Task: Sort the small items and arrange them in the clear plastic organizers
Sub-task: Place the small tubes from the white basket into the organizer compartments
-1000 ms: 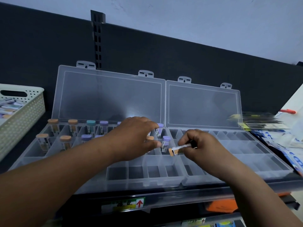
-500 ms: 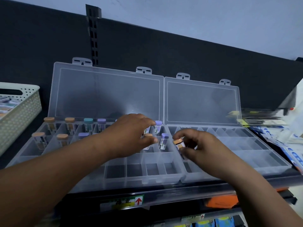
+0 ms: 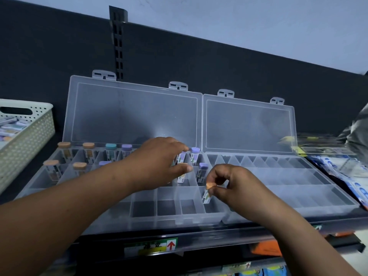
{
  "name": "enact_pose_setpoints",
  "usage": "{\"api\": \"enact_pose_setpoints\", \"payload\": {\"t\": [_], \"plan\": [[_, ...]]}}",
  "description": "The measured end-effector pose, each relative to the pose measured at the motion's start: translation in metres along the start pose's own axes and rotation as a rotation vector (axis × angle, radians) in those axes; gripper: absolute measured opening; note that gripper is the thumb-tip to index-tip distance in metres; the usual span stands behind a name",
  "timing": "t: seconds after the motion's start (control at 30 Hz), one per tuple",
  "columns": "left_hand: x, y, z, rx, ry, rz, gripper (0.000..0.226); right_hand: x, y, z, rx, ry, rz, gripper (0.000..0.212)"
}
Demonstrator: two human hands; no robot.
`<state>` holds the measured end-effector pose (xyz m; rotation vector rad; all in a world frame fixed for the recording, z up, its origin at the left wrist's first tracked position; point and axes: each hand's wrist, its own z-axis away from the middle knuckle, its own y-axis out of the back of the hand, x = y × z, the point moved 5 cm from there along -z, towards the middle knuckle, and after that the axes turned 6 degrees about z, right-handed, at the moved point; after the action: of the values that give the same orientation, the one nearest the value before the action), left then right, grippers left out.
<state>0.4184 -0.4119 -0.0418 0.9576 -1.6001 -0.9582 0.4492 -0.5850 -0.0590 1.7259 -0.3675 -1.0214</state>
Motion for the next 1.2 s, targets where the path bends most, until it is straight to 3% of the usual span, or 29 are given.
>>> {"api": "enact_pose_setpoints", "payload": {"t": [0.23, 0.4, 0.5, 0.73, 1.2], "plan": [[-0.006, 0.005, 0.001, 0.006, -0.001, -0.028, 0.055, -0.01, 0.01, -0.004, -0.01, -0.039, 0.065, 0.016], [-0.024, 0.017, 0.004, 0.042, 0.018, -0.045, 0.061, -0.044, 0.018, -0.018, 0.064, 0.072, 0.178, 0.014], [-0.039, 0.035, 0.012, 0.088, 0.043, -0.091, 0.059, -0.068, 0.013, -0.034, 0.065, 0.147, 0.331, 0.032], [-0.098, 0.098, 0.062, 0.188, 0.194, -0.233, 0.066, -0.138, -0.013, -0.078, -0.011, 0.299, 0.556, 0.07], [-0.235, 0.178, 0.211, 0.276, 0.565, -0.326, 0.07, -0.309, -0.113, -0.148, -0.141, 0.581, 0.517, 0.075]]}}
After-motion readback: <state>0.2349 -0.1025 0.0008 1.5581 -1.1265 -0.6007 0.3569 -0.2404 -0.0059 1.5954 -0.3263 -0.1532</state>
